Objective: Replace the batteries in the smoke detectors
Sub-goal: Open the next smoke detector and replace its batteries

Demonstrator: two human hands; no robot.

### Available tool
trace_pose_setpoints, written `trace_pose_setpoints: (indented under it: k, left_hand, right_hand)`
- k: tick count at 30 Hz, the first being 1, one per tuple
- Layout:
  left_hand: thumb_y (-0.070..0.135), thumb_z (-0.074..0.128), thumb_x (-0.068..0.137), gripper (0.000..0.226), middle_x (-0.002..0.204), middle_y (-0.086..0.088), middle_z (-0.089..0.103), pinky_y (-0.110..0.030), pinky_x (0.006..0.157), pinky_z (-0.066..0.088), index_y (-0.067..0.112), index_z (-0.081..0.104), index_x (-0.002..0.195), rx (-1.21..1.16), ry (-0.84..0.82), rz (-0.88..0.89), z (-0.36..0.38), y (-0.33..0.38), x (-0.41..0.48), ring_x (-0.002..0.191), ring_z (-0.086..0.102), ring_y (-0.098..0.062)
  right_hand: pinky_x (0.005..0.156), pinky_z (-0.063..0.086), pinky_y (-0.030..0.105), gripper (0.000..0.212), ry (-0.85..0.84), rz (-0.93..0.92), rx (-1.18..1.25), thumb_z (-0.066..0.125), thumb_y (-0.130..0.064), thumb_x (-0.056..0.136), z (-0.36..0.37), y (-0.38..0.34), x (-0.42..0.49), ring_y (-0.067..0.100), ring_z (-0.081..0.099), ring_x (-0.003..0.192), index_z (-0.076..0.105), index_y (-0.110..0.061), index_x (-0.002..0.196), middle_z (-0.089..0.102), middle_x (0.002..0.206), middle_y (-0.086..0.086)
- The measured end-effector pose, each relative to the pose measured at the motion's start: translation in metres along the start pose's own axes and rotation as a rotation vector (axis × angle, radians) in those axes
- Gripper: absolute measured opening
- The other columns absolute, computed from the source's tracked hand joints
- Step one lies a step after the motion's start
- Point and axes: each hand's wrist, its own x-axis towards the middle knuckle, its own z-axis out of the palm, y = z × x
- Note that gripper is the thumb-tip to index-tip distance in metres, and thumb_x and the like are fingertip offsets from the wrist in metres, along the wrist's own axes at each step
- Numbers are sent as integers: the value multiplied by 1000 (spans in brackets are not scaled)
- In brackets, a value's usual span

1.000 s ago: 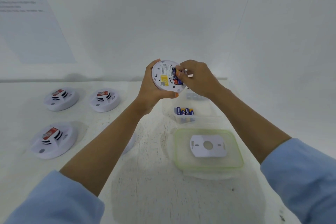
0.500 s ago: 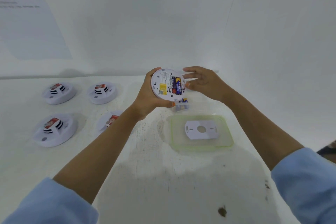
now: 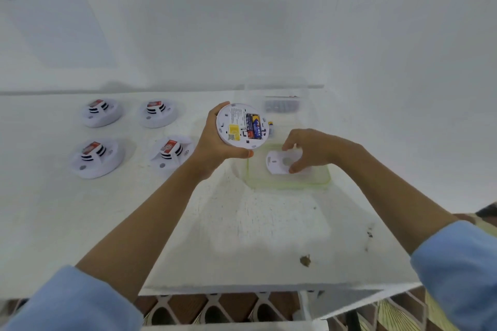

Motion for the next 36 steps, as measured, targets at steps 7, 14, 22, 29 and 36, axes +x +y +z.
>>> trace_pose_setpoints:
  k: [7, 14, 22, 29, 36]
  left_hand:
    - [-4, 77, 46, 105, 123, 11, 45, -16, 79, 51, 13, 26, 137, -13, -6, 7, 4, 3, -8, 103, 52, 12]
    - [-3, 78, 45, 103, 123, 10, 45, -15, 77, 51, 17, 29, 134, -14, -4, 37, -1, 3, 1, 102, 53, 13]
    - [5, 83, 42, 98, 123, 4, 49, -18, 78, 52, 24, 37, 126, 2, -46, 98, -5, 17, 31, 109, 54, -3]
    - [24, 78, 41, 63, 90, 25, 63, -25, 71, 52, 28, 52, 98, 132, -120, 211, 8, 37, 57, 84, 57, 8]
    - [24, 77, 38, 68, 92, 34, 60, -13, 74, 49, 57, 57, 94, 46, -142, 208, 6, 34, 71, 86, 56, 15]
  right_hand:
    - [90, 39, 27, 66, -95, 19, -65, 79, -35, 69, -1, -2, 3, 17, 47, 109, 49, -15, 125, 47, 124, 1]
    - [80, 44, 28, 57, -56, 42, -93, 76, -36, 68, -19, -8, -4, 16, 49, 95, 53, -14, 114, 52, 110, 0]
    - [77, 42, 24, 50, 300, -124, 116, 80, -24, 64, -92, -37, -14, 13, 50, 90, 58, -14, 108, 54, 101, -2]
    - [80, 37, 20, 59, 328, -230, 94, 79, -25, 66, -82, -53, 34, 12, 45, 101, 51, -13, 117, 48, 110, -2]
    - [74, 33, 10, 61, 336, -272, 68, 79, -22, 65, -84, -46, 53, 12, 43, 101, 52, -12, 118, 45, 106, -5]
